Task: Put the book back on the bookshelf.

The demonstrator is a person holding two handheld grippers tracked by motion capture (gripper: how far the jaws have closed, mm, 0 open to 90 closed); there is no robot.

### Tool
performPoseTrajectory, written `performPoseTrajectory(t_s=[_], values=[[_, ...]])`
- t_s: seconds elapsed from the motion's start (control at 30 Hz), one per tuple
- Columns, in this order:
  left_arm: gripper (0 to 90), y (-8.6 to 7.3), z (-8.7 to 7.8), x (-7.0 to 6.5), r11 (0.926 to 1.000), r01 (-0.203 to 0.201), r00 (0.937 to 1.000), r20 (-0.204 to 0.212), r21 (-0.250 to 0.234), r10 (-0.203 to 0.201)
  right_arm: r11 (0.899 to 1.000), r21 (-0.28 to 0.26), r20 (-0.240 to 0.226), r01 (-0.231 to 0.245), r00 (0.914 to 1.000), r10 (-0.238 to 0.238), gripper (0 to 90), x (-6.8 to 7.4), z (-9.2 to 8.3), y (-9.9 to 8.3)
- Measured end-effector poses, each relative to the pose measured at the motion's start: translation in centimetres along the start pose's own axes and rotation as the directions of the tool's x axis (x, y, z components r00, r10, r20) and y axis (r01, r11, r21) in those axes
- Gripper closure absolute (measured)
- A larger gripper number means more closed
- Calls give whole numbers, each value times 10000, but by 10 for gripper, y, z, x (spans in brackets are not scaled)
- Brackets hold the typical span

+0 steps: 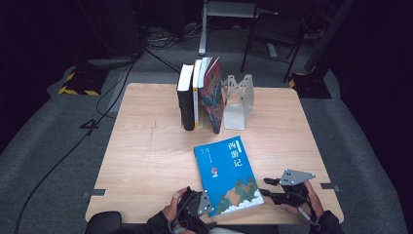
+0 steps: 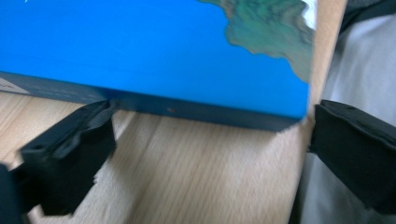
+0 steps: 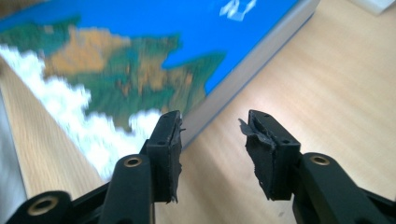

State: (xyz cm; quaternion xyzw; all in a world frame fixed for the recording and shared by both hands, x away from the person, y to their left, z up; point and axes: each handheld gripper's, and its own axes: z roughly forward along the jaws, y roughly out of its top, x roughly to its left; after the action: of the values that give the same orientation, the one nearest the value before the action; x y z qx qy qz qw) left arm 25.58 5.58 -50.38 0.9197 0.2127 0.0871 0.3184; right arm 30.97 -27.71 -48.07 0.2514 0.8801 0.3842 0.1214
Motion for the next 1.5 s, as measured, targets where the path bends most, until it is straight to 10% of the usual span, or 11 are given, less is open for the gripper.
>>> performPoseTrajectory(t_s=[0.2, 0.6, 0.9, 1.13, 1.5], values=[[24, 1, -1, 12, 9976, 638, 9979, 129, -259, -635, 10000, -13, -438, 4, 9990, -5, 608, -2, 0, -1], [3, -4, -8, 53, 9997, -125, 9967, 804, 207, 108, 9993, -140, -1492, 356, 9881, -373, 710, 6, 8, 5], [2, -21, -21, 94, 9981, 555, 9983, 183, 271, -560, 9977, -357, -1883, 577, 9801, -635, 675, 18, 26, 20], [1, -34, -30, 132, 9872, 1575, 9866, -472, 258, -1562, 9932, -788, -1851, 857, 9777, -991, 615, 38, 47, 39], [0, -38, -32, 162, 9798, 1996, 9764, -871, 141, -1977, 9903, -1048, -1861, 911, 9764, -1095, 497, 53, 61, 61]])
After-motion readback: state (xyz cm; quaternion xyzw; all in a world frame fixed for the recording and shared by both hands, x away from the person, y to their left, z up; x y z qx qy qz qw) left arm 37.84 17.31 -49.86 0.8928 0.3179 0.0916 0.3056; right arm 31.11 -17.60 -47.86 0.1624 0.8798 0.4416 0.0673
